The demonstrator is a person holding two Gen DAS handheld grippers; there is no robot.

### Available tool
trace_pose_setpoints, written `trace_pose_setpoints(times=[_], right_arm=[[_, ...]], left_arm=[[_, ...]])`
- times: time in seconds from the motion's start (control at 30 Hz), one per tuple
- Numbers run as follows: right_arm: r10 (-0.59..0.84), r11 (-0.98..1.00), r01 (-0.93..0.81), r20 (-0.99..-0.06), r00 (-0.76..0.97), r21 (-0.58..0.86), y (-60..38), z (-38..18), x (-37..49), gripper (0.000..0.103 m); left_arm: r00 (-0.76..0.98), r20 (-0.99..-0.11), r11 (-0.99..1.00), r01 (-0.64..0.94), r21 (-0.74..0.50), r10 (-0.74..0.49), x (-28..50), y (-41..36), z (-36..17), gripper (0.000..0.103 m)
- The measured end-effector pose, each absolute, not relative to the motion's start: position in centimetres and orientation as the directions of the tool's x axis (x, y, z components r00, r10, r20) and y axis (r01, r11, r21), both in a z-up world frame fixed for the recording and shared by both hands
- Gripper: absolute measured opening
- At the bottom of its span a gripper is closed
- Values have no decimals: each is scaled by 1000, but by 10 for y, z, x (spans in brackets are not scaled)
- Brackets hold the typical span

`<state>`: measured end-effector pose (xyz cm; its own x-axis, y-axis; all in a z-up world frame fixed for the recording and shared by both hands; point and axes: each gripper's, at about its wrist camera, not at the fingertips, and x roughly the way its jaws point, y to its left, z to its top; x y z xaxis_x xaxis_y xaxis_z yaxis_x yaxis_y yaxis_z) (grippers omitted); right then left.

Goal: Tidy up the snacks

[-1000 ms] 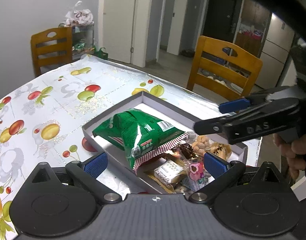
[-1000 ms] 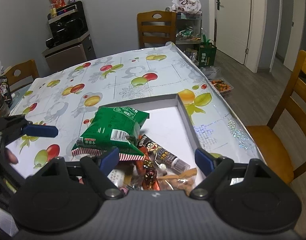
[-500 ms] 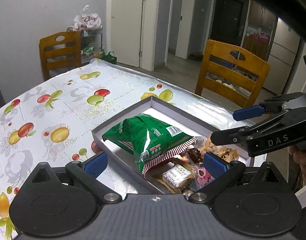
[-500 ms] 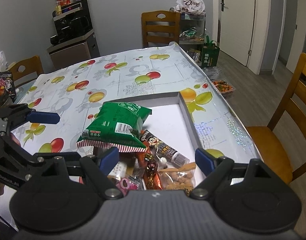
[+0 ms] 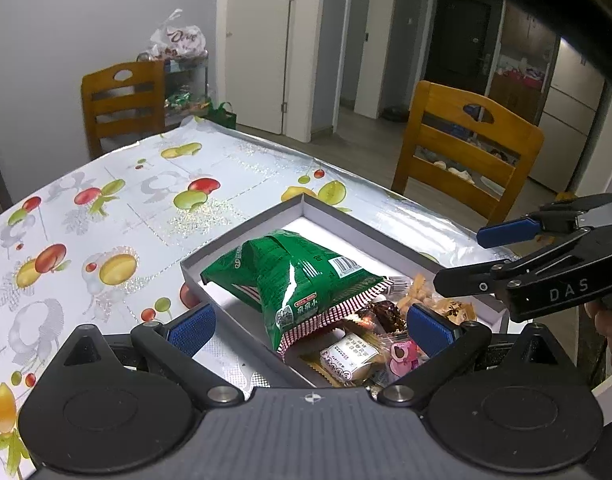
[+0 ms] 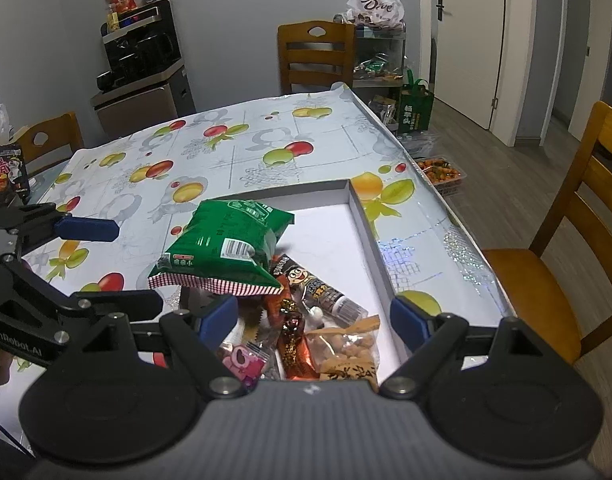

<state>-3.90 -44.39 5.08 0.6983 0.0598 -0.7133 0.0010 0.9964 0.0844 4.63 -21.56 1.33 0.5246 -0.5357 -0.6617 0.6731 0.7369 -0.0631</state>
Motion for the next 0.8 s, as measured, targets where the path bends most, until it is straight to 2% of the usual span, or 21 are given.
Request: trace_pose_setpoints(times=[0.8], right_arm=[[62, 996, 4, -715, 696, 90, -449, 48, -43, 84]], left_arm=[[517, -664, 736, 672, -76, -540, 44, -222, 13, 103]])
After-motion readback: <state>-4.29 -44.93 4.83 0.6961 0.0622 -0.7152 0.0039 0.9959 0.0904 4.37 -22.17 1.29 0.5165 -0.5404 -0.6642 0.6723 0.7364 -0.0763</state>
